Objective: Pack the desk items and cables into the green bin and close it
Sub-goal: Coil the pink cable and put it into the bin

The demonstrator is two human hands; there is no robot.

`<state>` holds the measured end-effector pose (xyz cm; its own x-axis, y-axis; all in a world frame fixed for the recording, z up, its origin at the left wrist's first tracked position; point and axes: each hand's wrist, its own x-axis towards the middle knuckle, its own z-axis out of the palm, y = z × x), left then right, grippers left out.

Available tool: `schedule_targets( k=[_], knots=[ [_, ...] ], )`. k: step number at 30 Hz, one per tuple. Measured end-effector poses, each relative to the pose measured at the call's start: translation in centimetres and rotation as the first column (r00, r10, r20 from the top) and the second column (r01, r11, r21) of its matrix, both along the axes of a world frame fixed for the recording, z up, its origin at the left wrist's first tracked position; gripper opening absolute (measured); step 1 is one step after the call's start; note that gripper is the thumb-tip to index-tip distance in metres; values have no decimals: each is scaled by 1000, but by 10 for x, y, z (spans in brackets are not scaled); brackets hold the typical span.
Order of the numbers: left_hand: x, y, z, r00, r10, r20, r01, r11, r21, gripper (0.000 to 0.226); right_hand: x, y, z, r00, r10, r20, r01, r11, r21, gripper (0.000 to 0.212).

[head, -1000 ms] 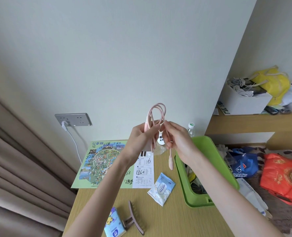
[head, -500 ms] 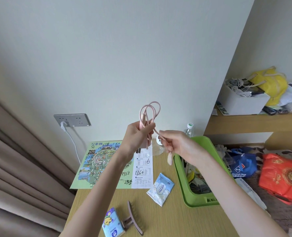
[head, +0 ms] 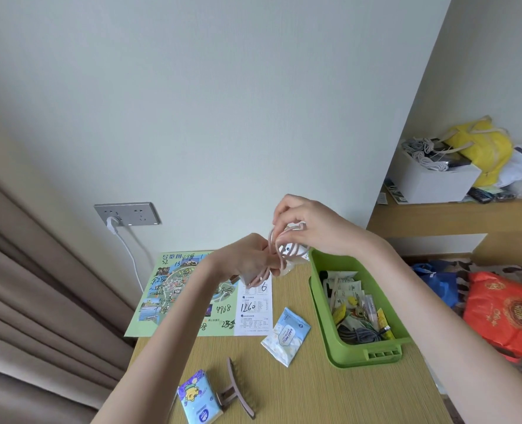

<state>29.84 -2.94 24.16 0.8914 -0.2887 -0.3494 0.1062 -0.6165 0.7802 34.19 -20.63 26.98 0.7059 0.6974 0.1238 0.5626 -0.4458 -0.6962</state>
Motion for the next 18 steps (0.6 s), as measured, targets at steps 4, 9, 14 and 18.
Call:
schedule_targets(
  k=[4,9,14,18],
  knots=[
    [-4,5,4,991,-130,-1,130,991,-17,26,4,-4,-9,992,15,-126,-15,1000,6,6],
    [-9,8,0,995,-78,-60,59,962,-265,13,6,-6,-17,981,-25,-195,59,984,170,7],
    [-7,2,-2,996,-58,-69,36,957,-287,47,8,-6,-16,987,-42,-154,66,986,153,5],
    [-3,0,-3,999,-3,38,9,984,-178,27,13,-11,-4,998,-44,-49,48,996,80,2]
  ],
)
